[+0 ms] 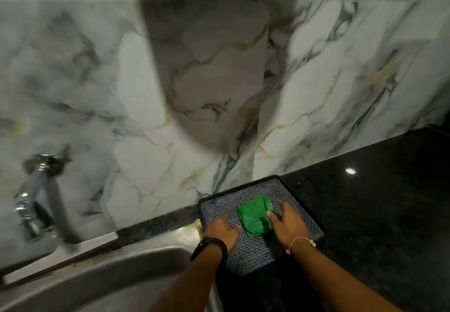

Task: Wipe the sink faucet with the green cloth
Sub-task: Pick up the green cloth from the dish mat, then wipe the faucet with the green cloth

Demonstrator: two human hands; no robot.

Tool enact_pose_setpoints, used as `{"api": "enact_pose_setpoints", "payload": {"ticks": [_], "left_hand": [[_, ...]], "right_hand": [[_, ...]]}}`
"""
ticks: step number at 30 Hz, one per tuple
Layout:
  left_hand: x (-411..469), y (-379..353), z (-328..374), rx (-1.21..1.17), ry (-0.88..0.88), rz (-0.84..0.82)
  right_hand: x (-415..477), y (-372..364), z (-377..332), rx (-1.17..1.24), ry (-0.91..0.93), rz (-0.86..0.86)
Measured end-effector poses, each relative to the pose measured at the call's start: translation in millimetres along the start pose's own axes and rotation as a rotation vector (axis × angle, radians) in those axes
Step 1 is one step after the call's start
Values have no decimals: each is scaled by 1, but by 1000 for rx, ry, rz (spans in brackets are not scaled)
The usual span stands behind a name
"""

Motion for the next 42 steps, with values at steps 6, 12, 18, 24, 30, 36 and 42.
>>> {"api": "enact_pose_setpoints", "payload": {"ticks": [6, 12, 18, 24, 30, 36, 42], "left_hand": [[56, -47, 18, -252, 108, -37], [97, -65, 21, -300, 128, -8], [96, -58, 3, -504, 160, -48], [34, 8, 2, -603, 76, -110], [-68, 149, -24, -523, -71, 184], [-206, 343, -71, 248, -516, 1002], [-217, 483, -154, 1088, -414, 1319]], "right_hand": [[48, -33, 43, 133, -184, -49], [81, -56, 62, 233, -274, -77], [56, -73, 61, 760, -597, -260], [-2, -88, -15, 981, -612, -458], [-70, -97, -119, 1262, -560, -344], [-119, -110, -251, 1227, -141, -98], [-179, -156, -426, 278, 814, -60]]}}
Point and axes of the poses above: each hand's wrist, its own x-axis towards the middle knuckle, its own y-axis out of the back of the hand, z = x × y, the point moved 9 cm from there along x, towards the middle knuckle, and after that the axes turned 14 degrees about x, right-handed, at the moved point
